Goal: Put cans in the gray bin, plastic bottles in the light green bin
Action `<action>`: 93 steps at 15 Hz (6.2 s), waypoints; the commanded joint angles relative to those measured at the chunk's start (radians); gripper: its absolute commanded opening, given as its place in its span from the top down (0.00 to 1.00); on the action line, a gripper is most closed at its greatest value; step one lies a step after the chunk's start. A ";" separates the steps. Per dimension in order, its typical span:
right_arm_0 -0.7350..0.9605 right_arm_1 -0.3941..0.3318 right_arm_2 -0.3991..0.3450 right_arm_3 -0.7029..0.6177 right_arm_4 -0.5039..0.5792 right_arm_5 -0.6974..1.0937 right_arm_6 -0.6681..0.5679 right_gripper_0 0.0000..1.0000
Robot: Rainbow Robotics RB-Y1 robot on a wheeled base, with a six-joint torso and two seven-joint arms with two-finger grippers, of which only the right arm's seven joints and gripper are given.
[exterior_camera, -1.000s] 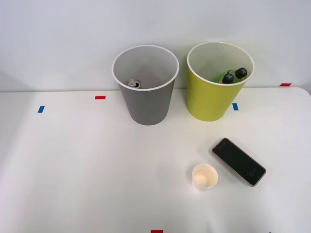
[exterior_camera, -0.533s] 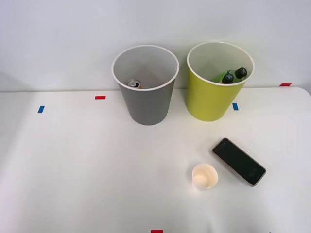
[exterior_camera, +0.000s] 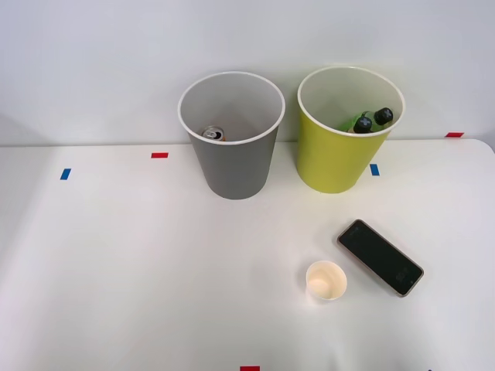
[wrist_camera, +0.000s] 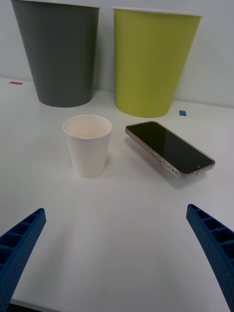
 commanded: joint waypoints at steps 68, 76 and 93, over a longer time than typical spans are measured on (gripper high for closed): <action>0.000 0.000 0.000 0.000 0.000 0.000 0.000 0.00; 0.000 0.000 0.000 0.000 0.000 0.000 0.000 0.00; 0.000 0.000 0.000 0.000 0.000 0.000 0.000 0.00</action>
